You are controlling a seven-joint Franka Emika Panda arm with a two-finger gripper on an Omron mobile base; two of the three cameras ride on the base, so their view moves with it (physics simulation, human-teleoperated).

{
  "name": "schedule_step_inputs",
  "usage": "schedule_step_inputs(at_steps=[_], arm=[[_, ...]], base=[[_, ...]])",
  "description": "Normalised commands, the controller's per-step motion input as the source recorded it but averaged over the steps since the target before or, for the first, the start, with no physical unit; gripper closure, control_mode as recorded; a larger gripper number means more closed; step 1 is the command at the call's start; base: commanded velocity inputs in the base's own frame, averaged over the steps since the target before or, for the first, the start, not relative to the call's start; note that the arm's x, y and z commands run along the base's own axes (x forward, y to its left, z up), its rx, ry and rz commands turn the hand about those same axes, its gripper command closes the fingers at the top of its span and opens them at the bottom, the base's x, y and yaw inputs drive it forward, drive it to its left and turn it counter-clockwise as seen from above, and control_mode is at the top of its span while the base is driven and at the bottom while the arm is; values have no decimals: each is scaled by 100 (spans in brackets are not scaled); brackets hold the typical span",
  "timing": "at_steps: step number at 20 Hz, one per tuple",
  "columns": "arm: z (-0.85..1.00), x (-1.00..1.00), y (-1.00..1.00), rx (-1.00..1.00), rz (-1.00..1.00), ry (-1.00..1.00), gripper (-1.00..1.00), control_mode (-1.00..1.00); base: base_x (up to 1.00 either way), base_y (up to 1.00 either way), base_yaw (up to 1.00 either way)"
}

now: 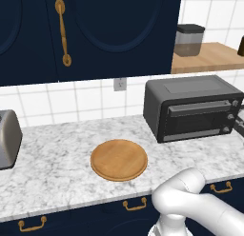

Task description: Pick up the kebab skewer and baguette bread, and place them inside the toaster oven. Close the toaster oven door and start by setting the timer.

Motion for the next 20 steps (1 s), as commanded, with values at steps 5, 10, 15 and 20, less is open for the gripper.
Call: schedule_step_inputs(at_steps=[5,10,15,20], arm=[[0,1,2,11,0,0,-100,-100],[1,22,0,8,0,2,-100,-100],[0,28,0,2,0,2,-100,-100],[0,26,0,4,0,2,-100,-100]], base=[[0,0,0],[0,0,0],[0,0,0],[0,0,0]])
